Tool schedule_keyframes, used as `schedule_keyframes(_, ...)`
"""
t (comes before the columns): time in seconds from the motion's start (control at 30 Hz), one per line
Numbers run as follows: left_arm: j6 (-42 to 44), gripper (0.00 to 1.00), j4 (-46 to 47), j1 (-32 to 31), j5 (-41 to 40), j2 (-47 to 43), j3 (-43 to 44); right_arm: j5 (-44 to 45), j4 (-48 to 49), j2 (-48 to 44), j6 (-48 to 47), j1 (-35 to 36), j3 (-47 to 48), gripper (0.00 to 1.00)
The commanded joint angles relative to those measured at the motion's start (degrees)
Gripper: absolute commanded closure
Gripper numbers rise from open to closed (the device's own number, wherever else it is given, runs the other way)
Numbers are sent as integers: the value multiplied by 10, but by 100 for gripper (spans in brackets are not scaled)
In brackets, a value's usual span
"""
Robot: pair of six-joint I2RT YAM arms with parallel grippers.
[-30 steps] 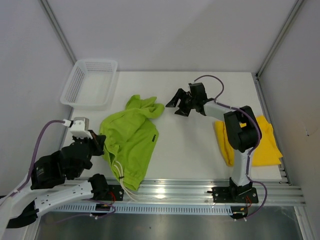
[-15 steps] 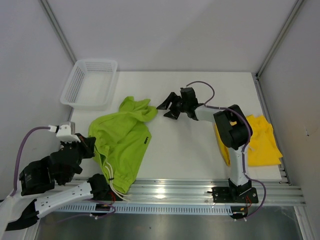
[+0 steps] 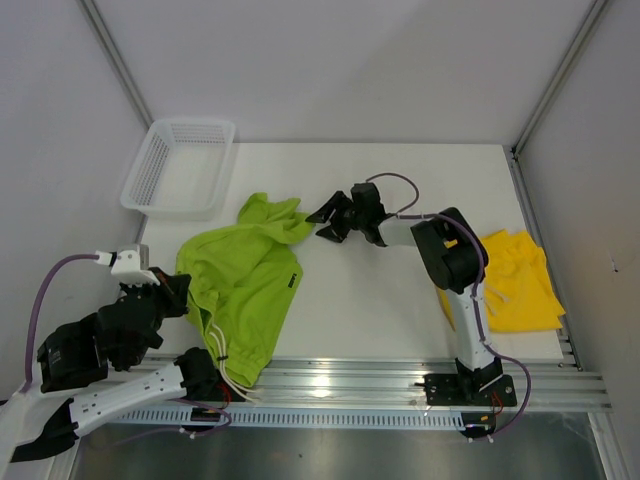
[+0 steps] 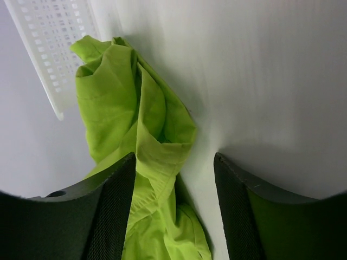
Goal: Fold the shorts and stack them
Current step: Flatten the shorts out
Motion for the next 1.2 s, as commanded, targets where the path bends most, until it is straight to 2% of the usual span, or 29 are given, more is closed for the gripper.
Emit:
schedule_keyframes(0.0,12,100,25,-2,-10,-1,3,20,24,16,20,6,31,39)
schedule_keyframes(0.13,13,100,27,-3,-10,-2,2,20,31,27,29,8,38,40)
schedule_keyframes(0.2,13,100,28,-3,-11,-2,3,17,31,36,35,10,47,43)
schedule_keyframes(0.23,13,100,27,-3,-9,-1,3,16,36,38,37,11,48,50)
schedule_keyframes(0.3,14,100,27,-2,-9,-3,3,17,38,39,42,11,49,56)
schedule_keyframes(0.33,13,100,25,-3,-10,-3,5,19,38,37,42,12,48,66)
schedule_keyframes(0.37,13,100,24,-3,-10,-4,4,20,38,32,42,12,47,69)
schedule_keyframes(0.43,13,100,23,-3,-10,-6,5,23,34,24,39,11,44,84)
schedule_keyframes(0.57,16,100,24,-3,-13,-10,5,16,30,-8,36,2,32,100)
schedule_keyframes(0.67,32,100,35,-3,-14,-10,3,8,24,-40,31,-17,10,100)
schedule_keyframes(0.87,146,100,178,-3,24,-37,-9,-10,-113,-159,-49,-80,10,100)
schedule_keyframes(1.0,236,100,262,-3,44,-45,5,-26,-213,-260,-95,-137,-1,100)
schedule_keyframes(1.17,298,100,349,-3,116,25,47,-29,-321,-435,-174,-190,11,100)
